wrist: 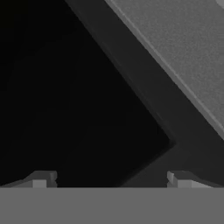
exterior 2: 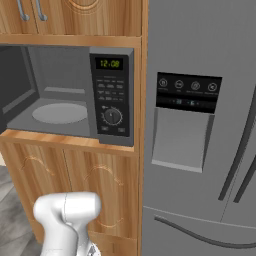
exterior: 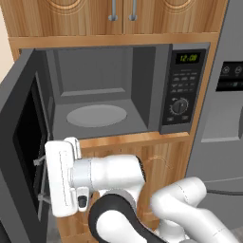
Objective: Place the sponge inside the microwave to prepare for sanitizing.
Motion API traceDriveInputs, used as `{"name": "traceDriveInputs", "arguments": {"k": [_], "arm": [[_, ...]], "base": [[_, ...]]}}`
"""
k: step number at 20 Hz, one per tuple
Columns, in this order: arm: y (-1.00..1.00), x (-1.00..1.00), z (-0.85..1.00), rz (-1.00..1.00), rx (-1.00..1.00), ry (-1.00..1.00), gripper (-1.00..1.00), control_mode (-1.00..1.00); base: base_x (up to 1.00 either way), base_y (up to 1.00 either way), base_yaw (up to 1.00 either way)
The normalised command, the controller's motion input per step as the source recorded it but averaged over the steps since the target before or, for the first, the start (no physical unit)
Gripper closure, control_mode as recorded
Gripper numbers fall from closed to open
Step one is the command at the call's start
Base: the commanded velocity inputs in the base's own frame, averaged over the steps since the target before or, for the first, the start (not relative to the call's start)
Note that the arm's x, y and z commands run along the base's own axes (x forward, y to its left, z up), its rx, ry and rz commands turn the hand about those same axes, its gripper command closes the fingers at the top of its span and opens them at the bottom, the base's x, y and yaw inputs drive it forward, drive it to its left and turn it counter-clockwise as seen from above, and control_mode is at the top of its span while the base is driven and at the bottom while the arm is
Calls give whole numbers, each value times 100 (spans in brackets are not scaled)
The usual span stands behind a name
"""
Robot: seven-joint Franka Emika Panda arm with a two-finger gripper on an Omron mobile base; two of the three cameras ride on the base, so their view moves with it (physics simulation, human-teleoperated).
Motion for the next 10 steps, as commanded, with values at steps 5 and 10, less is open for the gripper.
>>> {"name": "traceDriveInputs", "arguments": {"k": [5,10], "arm": [[53,0,0,-23,-10,0,-100,-100],[44,3,0,-20,-9,0,-100,-100]], "base": [[0,0,0],[0,0,0]]}}
